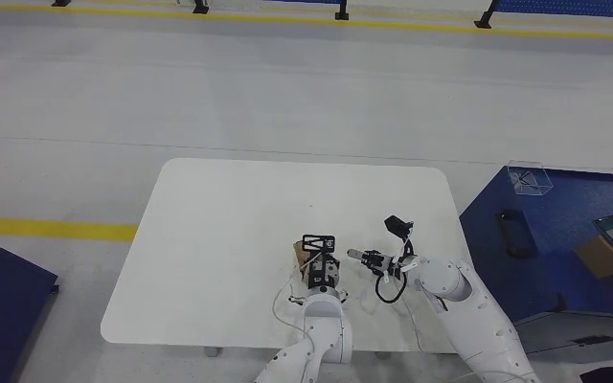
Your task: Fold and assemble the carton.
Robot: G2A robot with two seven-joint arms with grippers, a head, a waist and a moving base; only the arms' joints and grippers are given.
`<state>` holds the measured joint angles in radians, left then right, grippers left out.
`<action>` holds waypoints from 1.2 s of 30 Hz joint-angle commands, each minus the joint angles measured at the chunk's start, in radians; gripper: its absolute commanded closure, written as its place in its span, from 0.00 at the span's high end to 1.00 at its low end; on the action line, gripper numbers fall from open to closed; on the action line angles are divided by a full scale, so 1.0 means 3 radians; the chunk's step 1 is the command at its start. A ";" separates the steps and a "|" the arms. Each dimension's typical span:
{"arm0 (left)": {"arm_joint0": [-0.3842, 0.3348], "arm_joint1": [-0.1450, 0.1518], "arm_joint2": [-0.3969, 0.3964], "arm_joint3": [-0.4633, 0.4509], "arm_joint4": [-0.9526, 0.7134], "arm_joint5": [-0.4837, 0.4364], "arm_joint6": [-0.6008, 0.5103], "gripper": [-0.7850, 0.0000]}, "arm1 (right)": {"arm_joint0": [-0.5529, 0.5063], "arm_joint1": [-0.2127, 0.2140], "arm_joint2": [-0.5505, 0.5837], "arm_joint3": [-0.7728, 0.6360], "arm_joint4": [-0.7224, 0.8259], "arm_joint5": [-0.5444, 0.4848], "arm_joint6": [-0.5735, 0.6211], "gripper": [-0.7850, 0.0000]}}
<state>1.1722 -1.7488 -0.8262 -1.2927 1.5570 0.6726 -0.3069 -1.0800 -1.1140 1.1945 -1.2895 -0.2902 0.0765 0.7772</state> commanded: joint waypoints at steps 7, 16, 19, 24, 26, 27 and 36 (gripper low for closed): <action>-0.0069 -0.0046 -0.0006 0.0126 0.0023 -0.0005 0.0022 0.00 | 0.0000 0.0000 0.0000 0.0000 0.0000 0.0000 0.0000 1.00; -0.0101 -0.0088 -0.0012 0.0262 0.0065 -0.0019 -0.0043 0.00 | 0.0000 0.0000 0.0000 0.0000 0.0000 0.0000 0.0000 1.00; -0.0069 -0.0104 -0.0002 0.0209 0.0063 0.0021 0.0058 0.00 | 0.0000 0.0000 0.0000 0.0000 0.0000 0.0000 0.0000 1.00; -0.0040 -0.0111 -0.0013 0.0219 0.0077 0.0002 0.0067 0.00 | 0.0000 0.0000 0.0000 0.0000 0.0000 0.0000 0.0000 1.00; -0.0077 -0.0118 -0.0033 0.0286 0.0084 -0.0013 0.0017 0.00 | 0.0000 0.0000 0.0000 0.0000 0.0000 0.0000 0.0000 1.00; -0.0089 -0.0125 -0.0032 0.0301 0.0082 -0.0018 0.0006 0.00 | 0.0000 0.0000 0.0000 0.0000 0.0000 0.0000 0.0000 1.00; -0.0041 -0.0112 0.0004 0.0218 0.0021 0.0040 0.0165 0.00 | 0.0000 0.0000 0.0000 0.0000 0.0000 0.0000 0.0000 1.00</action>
<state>1.1608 -1.7826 -0.8258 -1.2353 1.5634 0.6853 -0.2478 -1.0800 -1.1140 1.1945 -1.2895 -0.2902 0.0765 0.7772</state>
